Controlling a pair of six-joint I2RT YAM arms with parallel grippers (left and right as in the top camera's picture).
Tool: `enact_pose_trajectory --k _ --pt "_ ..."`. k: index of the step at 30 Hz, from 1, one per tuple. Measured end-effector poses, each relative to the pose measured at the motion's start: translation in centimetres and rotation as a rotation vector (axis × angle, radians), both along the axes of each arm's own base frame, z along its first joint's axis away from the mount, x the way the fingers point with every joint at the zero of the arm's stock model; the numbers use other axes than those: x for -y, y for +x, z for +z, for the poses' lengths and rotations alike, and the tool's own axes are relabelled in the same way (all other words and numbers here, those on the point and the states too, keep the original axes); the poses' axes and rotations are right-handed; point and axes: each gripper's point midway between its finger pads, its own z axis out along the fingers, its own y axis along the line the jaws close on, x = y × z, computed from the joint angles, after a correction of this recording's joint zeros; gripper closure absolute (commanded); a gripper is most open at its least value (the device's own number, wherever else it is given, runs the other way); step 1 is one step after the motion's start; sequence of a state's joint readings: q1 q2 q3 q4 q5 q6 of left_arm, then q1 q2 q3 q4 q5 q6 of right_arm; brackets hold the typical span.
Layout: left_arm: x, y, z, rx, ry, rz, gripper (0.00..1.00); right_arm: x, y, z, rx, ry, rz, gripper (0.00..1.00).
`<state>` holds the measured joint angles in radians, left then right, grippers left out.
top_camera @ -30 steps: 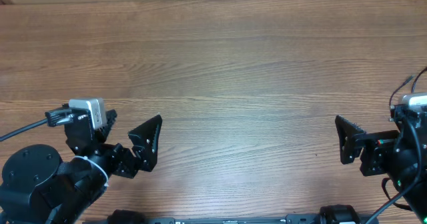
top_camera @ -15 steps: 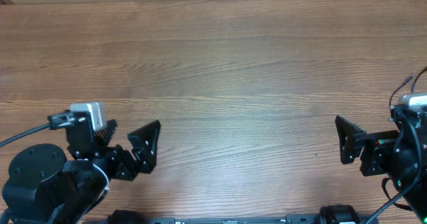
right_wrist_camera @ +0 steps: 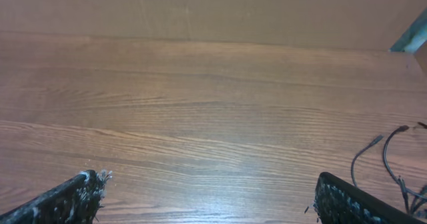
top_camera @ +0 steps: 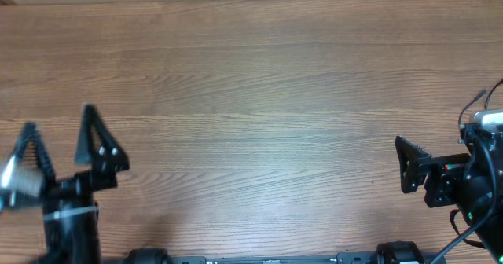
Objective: Untangle cables
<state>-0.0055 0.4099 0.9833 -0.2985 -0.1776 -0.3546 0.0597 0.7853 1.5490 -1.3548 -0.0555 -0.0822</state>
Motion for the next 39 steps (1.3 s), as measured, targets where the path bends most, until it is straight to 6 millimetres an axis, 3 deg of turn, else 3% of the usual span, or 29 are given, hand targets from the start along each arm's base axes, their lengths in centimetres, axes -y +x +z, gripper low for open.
enact_pose_trajectory --k 4,10,14,20,31,39 --pt "0.6 -1.8 0.1 0.180 0.146 0.022 0.00 0.1 0.0 0.0 0.000 -0.003 -0.003 0.00" --pt "2.3 0.0 -5.1 0.212 0.362 0.005 0.00 0.1 0.0 0.0 0.000 -0.002 -0.003 0.00" --pt "2.4 1.9 -9.8 0.147 0.411 0.009 0.00 0.1 0.0 0.0 -0.001 -0.003 -0.003 0.00" --pt "2.4 3.0 -14.9 0.089 0.431 -0.001 0.00 0.1 0.0 0.0 -0.001 -0.003 -0.004 0.00" --pt "1.7 5.2 -22.4 -0.053 0.436 0.002 0.00 0.1 0.0 0.0 -0.001 -0.003 -0.004 0.00" --pt "1.2 6.0 -26.7 -0.221 0.425 -0.012 0.00 0.1 0.0 0.0 -0.001 -0.003 -0.003 0.00"
